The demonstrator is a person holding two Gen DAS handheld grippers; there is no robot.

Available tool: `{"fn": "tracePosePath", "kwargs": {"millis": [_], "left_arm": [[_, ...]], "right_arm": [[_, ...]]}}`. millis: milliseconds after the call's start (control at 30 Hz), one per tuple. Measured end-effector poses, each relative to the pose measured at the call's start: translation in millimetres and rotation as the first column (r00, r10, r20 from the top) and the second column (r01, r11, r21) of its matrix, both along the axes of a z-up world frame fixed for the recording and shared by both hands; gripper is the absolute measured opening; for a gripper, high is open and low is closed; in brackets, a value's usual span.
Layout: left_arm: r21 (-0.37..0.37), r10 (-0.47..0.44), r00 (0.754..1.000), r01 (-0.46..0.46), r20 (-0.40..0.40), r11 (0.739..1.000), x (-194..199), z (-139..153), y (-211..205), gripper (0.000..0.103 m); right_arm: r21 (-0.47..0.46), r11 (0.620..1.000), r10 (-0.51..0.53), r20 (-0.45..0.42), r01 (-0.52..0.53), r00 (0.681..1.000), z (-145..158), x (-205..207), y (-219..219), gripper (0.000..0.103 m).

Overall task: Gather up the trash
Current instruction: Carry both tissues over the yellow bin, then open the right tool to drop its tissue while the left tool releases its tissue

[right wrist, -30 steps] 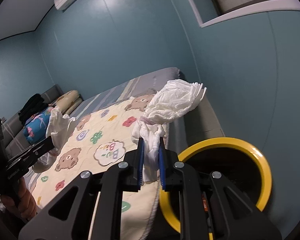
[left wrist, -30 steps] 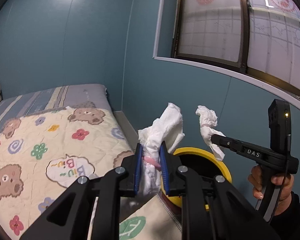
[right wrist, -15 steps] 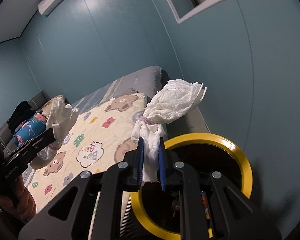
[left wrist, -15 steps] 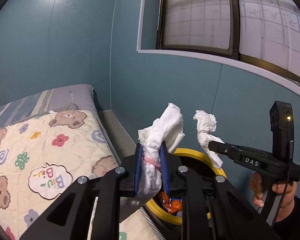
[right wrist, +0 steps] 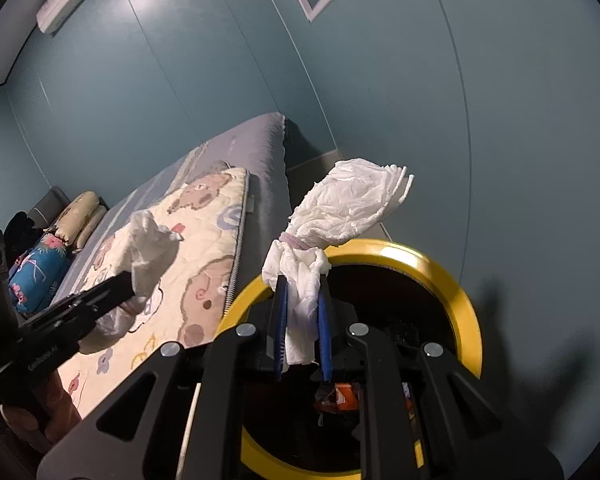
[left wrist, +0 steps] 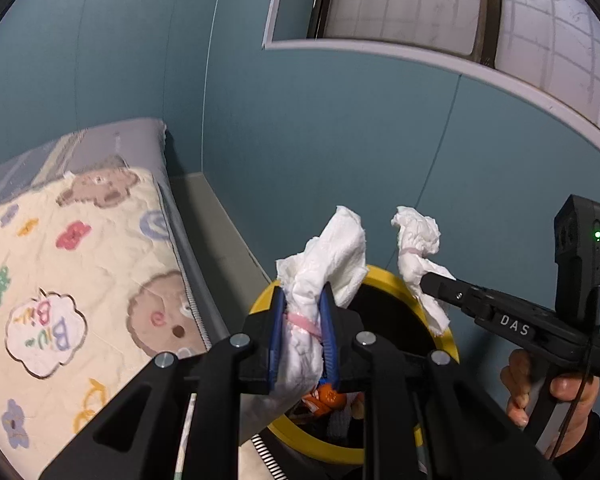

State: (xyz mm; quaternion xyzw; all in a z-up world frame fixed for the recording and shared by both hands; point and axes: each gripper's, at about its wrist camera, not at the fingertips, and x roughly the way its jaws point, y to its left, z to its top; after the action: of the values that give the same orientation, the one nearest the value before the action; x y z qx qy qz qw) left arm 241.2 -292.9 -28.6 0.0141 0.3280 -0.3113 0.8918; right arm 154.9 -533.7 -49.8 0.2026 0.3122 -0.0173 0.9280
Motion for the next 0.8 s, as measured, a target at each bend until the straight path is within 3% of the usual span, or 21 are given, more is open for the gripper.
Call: {"fn": "tracePosePath", "kwargs": {"millis": [433, 667, 800], "left_arm": [[-0.027, -0.03, 0.983, 0.025, -0.183, 0.999, 33, -50, -11, 0.018], [-0.049, -0.024, 0.979, 0.014, -0.205, 0.999, 38, -55, -7, 0.041], [-0.059, -0.014, 0.979, 0.002, -0.202, 0.998, 38, -52, -1, 0.05]], "right_arm": [[0.025, 1.0, 0.017, -0.079, -0.015, 0.997, -37, 21, -2, 0.014], [0.043, 0.999, -0.008, -0.108, 0.013, 0.994, -42, 26, -5, 0.018], [0.047, 0.998, -0.026, -0.108, 0.032, 0.994, -39, 26, -5, 0.031]]}}
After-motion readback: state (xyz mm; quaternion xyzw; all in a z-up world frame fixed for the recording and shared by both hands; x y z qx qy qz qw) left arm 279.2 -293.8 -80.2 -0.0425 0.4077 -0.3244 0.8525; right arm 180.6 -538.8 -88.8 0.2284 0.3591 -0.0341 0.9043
